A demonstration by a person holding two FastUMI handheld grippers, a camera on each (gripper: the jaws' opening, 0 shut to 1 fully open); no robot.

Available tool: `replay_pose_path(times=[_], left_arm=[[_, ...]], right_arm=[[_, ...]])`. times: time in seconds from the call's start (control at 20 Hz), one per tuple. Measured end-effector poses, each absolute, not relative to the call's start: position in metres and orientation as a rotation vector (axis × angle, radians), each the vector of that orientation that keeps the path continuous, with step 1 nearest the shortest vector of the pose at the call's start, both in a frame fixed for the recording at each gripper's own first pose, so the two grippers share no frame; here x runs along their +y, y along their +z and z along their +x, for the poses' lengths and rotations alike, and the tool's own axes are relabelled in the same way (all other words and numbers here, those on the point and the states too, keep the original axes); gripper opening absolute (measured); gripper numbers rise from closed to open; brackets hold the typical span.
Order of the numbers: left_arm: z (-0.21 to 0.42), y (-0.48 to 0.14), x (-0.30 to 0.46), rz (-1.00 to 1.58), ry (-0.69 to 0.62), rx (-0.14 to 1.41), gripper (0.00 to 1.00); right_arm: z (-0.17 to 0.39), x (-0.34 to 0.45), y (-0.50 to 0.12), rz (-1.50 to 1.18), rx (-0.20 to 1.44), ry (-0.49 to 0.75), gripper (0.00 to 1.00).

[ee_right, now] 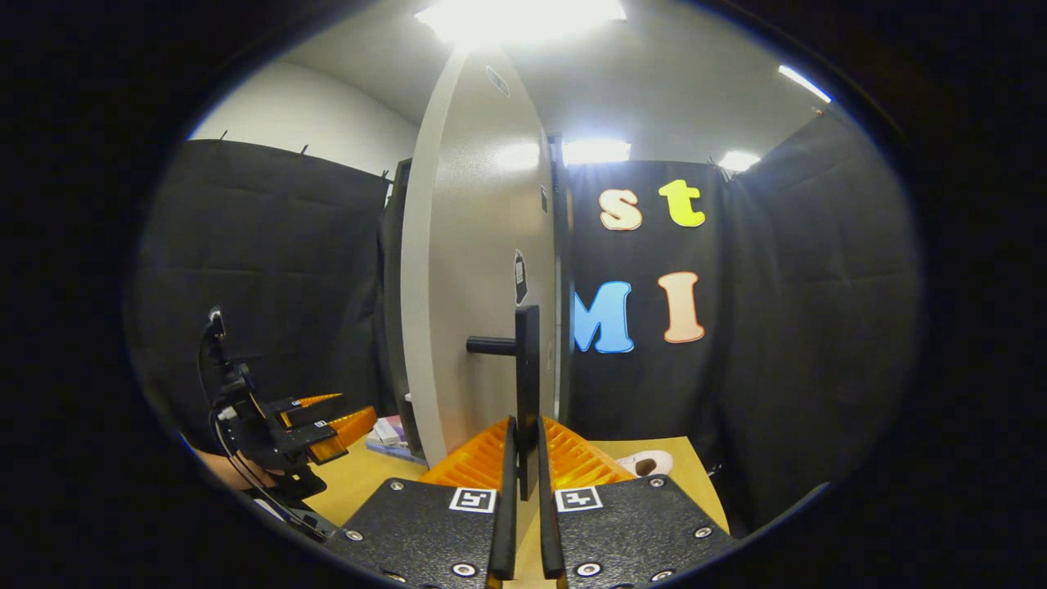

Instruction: Open the cabinet door with the right hand, grasp the bottle in the cabinet with the left hand and place it on the coaster, then close the cabinet door with the right hand.

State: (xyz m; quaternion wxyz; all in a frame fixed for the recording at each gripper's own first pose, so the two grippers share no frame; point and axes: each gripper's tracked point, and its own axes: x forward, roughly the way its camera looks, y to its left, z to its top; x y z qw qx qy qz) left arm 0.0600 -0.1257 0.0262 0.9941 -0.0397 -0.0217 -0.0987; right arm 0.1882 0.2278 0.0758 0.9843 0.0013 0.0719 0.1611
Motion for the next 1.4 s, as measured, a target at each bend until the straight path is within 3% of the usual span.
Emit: replay_pose_path(times=[0.05,0.15,0.2,0.25,0.35,0.4,0.45,0.65,0.7,0.85,0.9,1.05,1.1,1.2,1.4], left_arm=[[0.07,0.029,-0.126,-0.082,-0.194,-0.047,0.86],[0.089,0.031,-0.125,-0.095,-0.191,-0.045,0.82],[0.098,0.033,-0.124,-0.1,-0.19,-0.045,0.9],[0.107,0.036,-0.123,-0.099,-0.186,-0.048,0.86],[0.128,0.039,-0.122,-0.091,-0.179,-0.044,0.88],[0.136,0.043,-0.122,-0.09,-0.183,-0.041,0.86],[0.146,0.045,-0.125,-0.089,-0.193,-0.042,0.86],[0.175,0.053,-0.138,-0.051,-0.228,-0.057,0.9],[0.182,0.053,-0.144,-0.048,-0.238,-0.052,0.86],[0.216,0.043,-0.158,-0.061,-0.255,-0.02,0.86],[0.227,0.042,-0.158,-0.061,-0.249,-0.015,0.9],[0.259,0.037,-0.16,-0.06,-0.237,-0.007,0.86],[0.27,0.035,-0.161,-0.056,-0.234,-0.007,0.9],[0.286,0.027,-0.169,-0.047,-0.252,-0.002,0.86],[0.311,0.002,-0.179,-0.07,-0.281,0.046,0.9]], right_arm=[[0.189,0.223,0.076,-0.006,0.142,0.304,0.12],[0.19,0.221,0.081,0.008,0.12,0.293,0.11],[0.192,0.226,0.083,0.033,0.102,0.309,0.11],[0.192,0.229,0.087,0.05,0.076,0.318,0.1],[0.196,0.226,0.091,0.048,0.033,0.31,0.11],[0.197,0.221,0.09,0.039,0.028,0.296,0.15],[0.198,0.212,0.088,0.025,0.026,0.267,0.35],[0.169,0.167,0.075,0.021,0.049,0.151,0.96],[0.166,0.156,0.069,0.029,0.057,0.121,0.96],[0.162,0.128,0.052,0.052,0.096,0.028,0.96],[0.161,0.119,0.048,0.061,0.107,0.006,0.96],[0.155,0.102,0.039,0.073,0.129,-0.047,0.96],[0.154,0.098,0.035,0.073,0.137,-0.061,0.93],[0.153,0.091,0.028,0.078,0.16,-0.078,0.95],[0.152,0.088,0.023,0.106,0.176,-0.078,0.95]])
